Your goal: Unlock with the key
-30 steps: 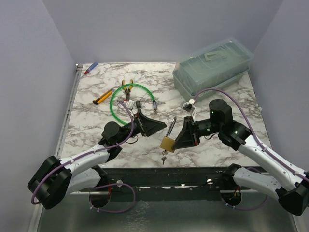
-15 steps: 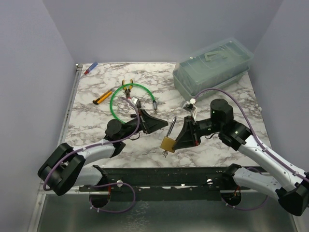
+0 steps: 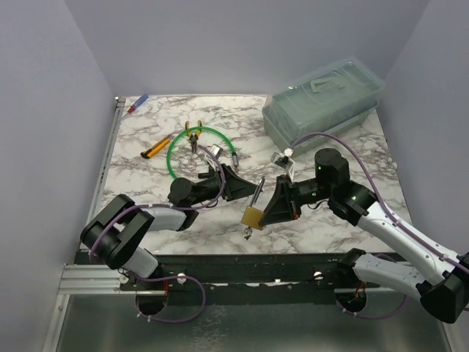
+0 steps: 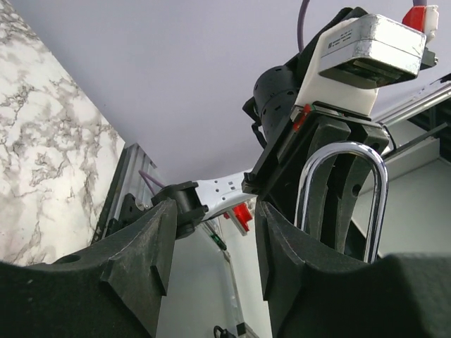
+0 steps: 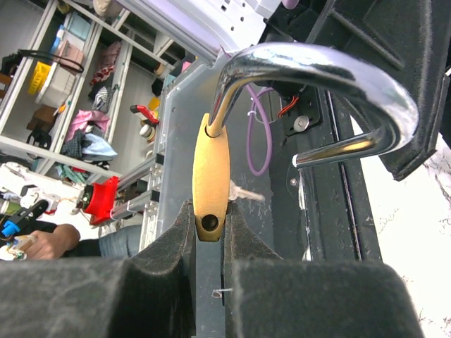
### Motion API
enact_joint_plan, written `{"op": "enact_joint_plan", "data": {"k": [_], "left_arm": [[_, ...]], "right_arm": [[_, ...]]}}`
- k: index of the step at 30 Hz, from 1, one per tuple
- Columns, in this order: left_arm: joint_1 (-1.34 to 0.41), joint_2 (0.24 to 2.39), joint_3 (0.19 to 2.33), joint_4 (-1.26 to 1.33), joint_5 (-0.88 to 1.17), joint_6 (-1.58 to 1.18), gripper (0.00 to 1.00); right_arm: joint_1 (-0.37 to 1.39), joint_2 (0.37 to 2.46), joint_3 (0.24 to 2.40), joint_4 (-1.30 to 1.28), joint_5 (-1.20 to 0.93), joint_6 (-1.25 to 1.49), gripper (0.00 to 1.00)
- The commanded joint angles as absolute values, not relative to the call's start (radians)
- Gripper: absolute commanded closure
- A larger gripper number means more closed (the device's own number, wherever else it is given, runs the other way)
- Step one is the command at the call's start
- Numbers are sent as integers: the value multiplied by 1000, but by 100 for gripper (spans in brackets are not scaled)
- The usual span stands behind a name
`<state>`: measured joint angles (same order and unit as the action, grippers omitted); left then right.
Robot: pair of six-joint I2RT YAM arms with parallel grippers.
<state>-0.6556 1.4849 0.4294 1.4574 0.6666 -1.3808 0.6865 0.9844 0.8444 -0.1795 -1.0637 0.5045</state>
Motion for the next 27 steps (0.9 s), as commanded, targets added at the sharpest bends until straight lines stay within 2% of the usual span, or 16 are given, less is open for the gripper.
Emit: {"op": "enact_joint_plan", "data": {"k": [1, 6, 10, 12, 18, 27], "left_arm": [[-653, 1499, 467, 1655, 710, -1406, 48], [-640, 1468, 456, 1643, 708, -1401, 47], [-600, 1403, 401, 1595, 661, -1386, 38], [-592, 1384, 396, 1581, 662, -1382, 37], [-593, 1383, 430, 1582, 714, -1402, 39], [-602, 1421, 459, 1583, 735, -1420, 47]], "right_arm": [[691, 991, 861, -114, -1099, 506, 99], [692, 992, 857, -146, -1089, 484, 99], [692, 977, 856, -168, -1081, 474, 99], [691, 976, 858, -169, -1080, 474, 99], [693, 1007, 876, -145, -1091, 477, 99], [698, 1056, 900, -112, -1117, 476, 99]]}}
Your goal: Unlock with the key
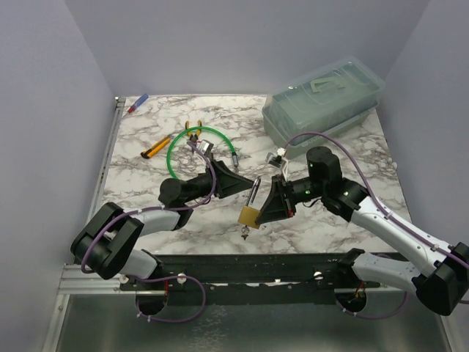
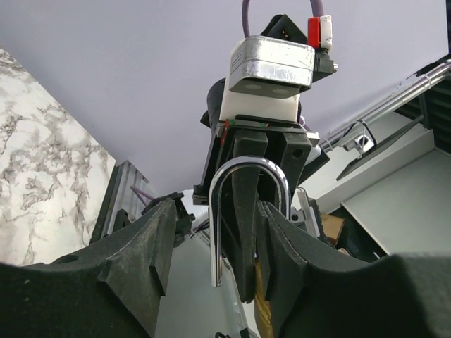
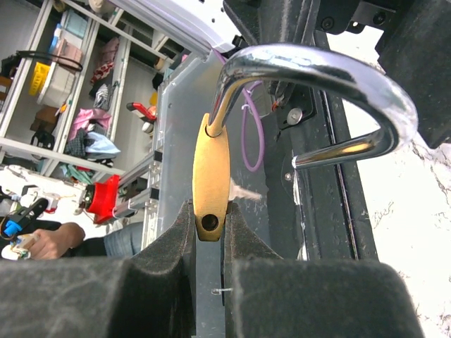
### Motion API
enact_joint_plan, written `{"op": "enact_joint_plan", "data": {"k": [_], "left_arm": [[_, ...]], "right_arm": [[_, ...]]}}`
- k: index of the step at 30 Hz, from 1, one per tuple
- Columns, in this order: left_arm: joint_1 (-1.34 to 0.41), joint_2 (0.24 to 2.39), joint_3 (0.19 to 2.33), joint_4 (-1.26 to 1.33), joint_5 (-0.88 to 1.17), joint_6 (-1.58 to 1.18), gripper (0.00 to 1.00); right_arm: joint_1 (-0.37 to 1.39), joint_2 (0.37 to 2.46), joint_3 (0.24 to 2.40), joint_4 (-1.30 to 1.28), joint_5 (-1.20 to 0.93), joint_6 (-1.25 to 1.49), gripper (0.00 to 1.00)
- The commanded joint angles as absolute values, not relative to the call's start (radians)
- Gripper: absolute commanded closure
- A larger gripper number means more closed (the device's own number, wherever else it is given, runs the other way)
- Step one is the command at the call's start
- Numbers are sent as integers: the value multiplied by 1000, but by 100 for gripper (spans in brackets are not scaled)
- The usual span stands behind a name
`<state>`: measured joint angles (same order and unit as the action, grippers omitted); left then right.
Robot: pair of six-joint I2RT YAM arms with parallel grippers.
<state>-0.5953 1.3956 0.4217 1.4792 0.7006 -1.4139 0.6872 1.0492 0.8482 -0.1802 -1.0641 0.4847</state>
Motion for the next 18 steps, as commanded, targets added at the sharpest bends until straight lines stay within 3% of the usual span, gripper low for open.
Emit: {"op": "enact_joint_plan", "data": {"k": [1, 18], "left_arm": [[-605, 1428, 462, 1583, 735, -1422, 48], [-629, 1496, 474, 1620, 755, -1435, 77]], "right_arm": [[698, 1056, 900, -106, -1118, 477, 99], [699, 1093, 879, -122, -1065, 457, 99]]}}
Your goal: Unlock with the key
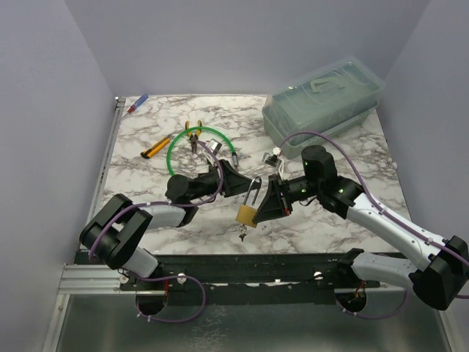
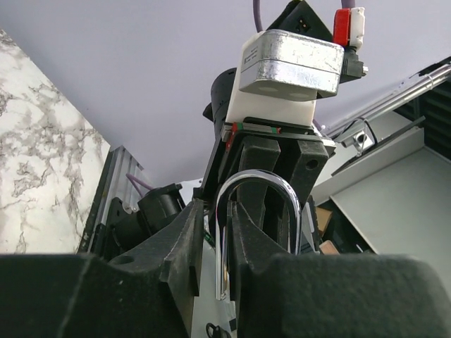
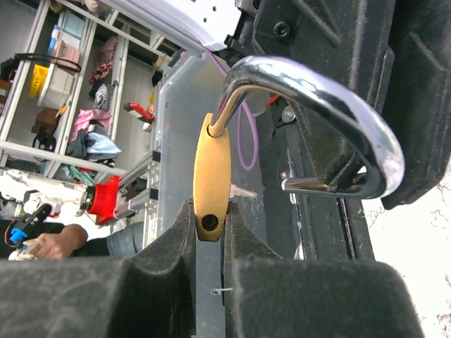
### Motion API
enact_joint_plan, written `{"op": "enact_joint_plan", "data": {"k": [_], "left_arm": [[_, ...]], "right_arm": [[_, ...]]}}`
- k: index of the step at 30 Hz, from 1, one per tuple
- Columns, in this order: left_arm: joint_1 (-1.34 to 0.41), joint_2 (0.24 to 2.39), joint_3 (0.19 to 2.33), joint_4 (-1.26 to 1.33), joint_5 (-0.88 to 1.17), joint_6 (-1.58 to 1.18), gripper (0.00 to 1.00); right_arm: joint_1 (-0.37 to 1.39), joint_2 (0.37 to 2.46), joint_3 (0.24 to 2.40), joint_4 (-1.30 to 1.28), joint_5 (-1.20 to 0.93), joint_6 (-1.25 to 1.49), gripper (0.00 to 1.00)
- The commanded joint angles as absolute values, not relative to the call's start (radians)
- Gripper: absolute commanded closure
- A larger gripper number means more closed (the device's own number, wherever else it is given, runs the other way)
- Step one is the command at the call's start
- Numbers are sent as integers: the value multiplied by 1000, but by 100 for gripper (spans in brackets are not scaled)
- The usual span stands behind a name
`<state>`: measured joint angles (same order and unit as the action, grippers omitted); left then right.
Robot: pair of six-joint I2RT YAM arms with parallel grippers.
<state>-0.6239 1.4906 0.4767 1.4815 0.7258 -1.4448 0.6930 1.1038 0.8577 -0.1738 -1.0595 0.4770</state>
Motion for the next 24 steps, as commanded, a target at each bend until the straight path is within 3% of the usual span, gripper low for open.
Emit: {"op": "enact_joint_plan", "data": {"k": [1, 3, 9, 12, 20, 24], "left_arm": [[-629, 1494, 468, 1620, 755, -1434, 77], [-629, 1488, 459, 1620, 757, -1432, 77], [-629, 1460, 450, 1624, 782, -1433, 60], [-630, 1453, 454, 1624, 798, -1436, 59], [-643, 1481, 477, 1621, 795, -1449, 80], [-644, 1496, 482, 1596, 789, -1451, 100]], "right_arm": [[700, 1089, 878, -124, -1061, 456, 99], [700, 1082, 874, -128, -1051, 452, 99], [701, 1078, 868, -137, -1039, 442, 99], [701, 1079, 872, -137, -1041, 442, 99], [701, 1084, 872, -139, -1040, 444, 99], [700, 1075, 867, -159, -1019, 445, 99]]}}
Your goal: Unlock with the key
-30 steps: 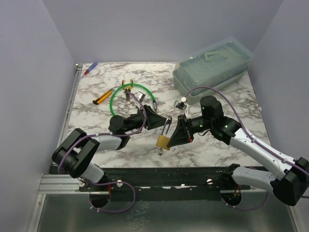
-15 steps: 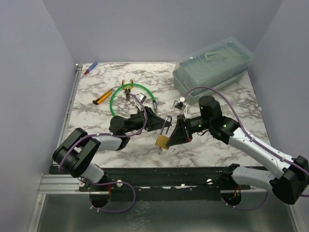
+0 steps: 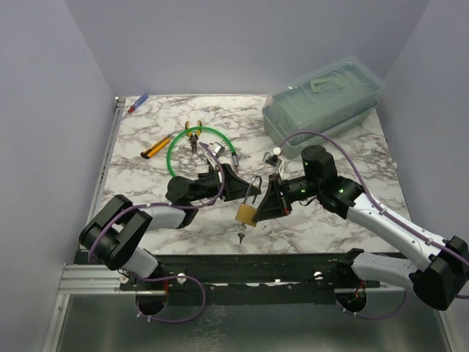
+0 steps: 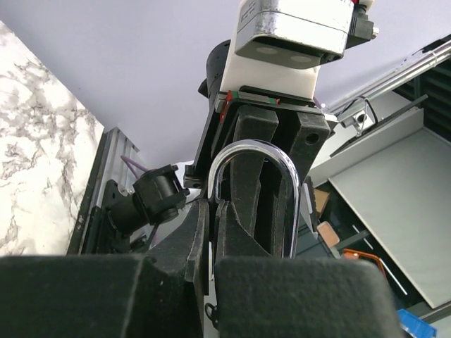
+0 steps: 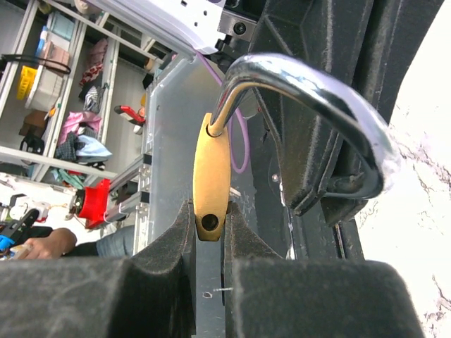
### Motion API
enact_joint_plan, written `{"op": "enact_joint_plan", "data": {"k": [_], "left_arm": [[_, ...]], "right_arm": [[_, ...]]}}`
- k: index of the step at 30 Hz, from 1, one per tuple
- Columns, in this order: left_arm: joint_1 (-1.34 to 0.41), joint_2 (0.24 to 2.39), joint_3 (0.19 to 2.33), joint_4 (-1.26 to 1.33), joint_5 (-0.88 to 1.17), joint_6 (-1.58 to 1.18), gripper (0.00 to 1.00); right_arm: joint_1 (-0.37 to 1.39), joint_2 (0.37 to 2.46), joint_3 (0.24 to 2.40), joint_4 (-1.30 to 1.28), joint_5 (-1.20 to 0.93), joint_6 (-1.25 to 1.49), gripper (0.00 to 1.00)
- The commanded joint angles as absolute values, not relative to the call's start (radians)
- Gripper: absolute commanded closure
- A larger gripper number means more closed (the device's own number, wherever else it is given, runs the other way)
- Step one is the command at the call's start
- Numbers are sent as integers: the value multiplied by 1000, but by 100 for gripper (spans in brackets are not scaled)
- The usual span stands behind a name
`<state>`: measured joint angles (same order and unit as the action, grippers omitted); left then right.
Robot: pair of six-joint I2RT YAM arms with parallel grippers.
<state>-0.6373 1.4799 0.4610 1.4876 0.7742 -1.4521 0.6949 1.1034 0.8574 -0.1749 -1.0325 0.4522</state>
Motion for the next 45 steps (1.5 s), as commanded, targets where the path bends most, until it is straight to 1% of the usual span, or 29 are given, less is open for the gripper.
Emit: {"op": "enact_joint_plan", "data": {"k": [1, 4, 7, 11, 14, 19, 21, 24, 27, 32, 38, 45], "left_arm": [[-644, 1494, 480, 1573, 783, -1446, 100], [-644, 1466, 472, 1484, 759, -1408, 100], [-644, 1405, 462, 1341, 718, -1343, 100], [-644, 1284, 467, 1005, 616, -1193, 100], [-646, 1195, 501, 699, 490, -1079, 100], [-654, 1129, 572, 299, 221, -973, 100], [-658, 1124, 594, 181, 118, -963, 100], [-670, 1139, 621, 75, 18, -947, 100], [-714, 1168, 662, -54, -148, -944, 100], [-744, 1229, 676, -84, -237, -944, 100], [-750, 1327, 695, -83, -254, -953, 100], [-752, 1409, 712, -83, -294, -945, 100]], "right_arm": [[701, 1070, 867, -167, -1009, 446, 99], [700, 1059, 871, -197, -980, 445, 99], [701, 1049, 866, -236, -928, 444, 100], [700, 1050, 868, -285, -797, 469, 100], [700, 1070, 874, -312, -744, 485, 99], [701, 1132, 891, -339, -654, 514, 99], [701, 1165, 896, -351, -631, 520, 99], [700, 1219, 891, -345, -595, 541, 100], [699, 1280, 882, -329, -578, 573, 99], [701, 1378, 843, -226, -603, 616, 99], [700, 1507, 828, -126, -611, 620, 99], [700, 1643, 856, -88, -563, 606, 100]]}}
